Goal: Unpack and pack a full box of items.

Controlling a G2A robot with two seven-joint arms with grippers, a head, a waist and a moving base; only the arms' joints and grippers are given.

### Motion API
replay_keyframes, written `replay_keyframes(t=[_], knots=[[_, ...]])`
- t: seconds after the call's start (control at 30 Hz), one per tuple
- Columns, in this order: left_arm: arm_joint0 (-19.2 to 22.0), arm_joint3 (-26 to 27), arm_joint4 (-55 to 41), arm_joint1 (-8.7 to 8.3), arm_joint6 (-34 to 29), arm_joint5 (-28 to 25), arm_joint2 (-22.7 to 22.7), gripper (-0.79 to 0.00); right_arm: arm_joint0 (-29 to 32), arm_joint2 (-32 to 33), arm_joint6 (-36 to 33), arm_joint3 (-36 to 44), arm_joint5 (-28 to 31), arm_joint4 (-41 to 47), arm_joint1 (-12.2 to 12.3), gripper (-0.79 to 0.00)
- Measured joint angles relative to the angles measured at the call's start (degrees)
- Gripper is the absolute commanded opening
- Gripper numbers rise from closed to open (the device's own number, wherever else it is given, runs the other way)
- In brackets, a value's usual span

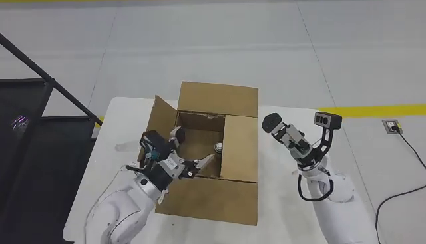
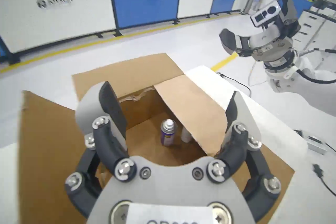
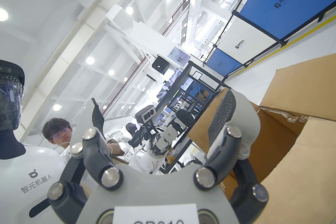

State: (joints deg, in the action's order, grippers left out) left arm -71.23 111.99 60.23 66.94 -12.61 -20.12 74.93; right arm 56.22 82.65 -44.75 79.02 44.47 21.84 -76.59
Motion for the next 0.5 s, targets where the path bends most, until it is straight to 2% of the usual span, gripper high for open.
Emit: replay_keyframes(t=[0.13,0.37,0.5], knots=[[-0.4,0.2,1.0,-0.02,2.2,0.1,0.3,0.000,0.0,0.0,0.0,0.0,0.0,0.0,0.0,0.000],[-0.5,0.0,0.7,0.01,2.0,0.3,0.2,0.000,0.1,0.1,0.3,0.2,-0.1,-0.3,0.0,0.000],[1.3,-2.6,-5.4,0.72,-0.8,5.1,-1.6,0.000,0.7,1.4,7.1,2.6,-0.5,-6.2,0.0,0.000]])
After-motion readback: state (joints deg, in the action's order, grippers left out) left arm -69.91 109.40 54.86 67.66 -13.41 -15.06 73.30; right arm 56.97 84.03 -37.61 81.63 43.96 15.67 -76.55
